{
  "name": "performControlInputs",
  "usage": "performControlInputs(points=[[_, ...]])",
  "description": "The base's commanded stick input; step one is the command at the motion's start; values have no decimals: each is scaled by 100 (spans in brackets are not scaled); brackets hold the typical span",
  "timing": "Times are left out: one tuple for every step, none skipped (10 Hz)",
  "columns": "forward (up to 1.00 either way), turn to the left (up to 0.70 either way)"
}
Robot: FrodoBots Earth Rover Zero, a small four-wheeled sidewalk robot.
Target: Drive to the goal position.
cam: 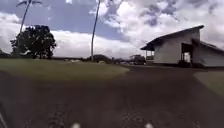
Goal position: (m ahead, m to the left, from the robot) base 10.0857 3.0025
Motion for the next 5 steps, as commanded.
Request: performControlInputs(points=[[70,0],[70,0],[70,0],[70,-31],[70,-35]])
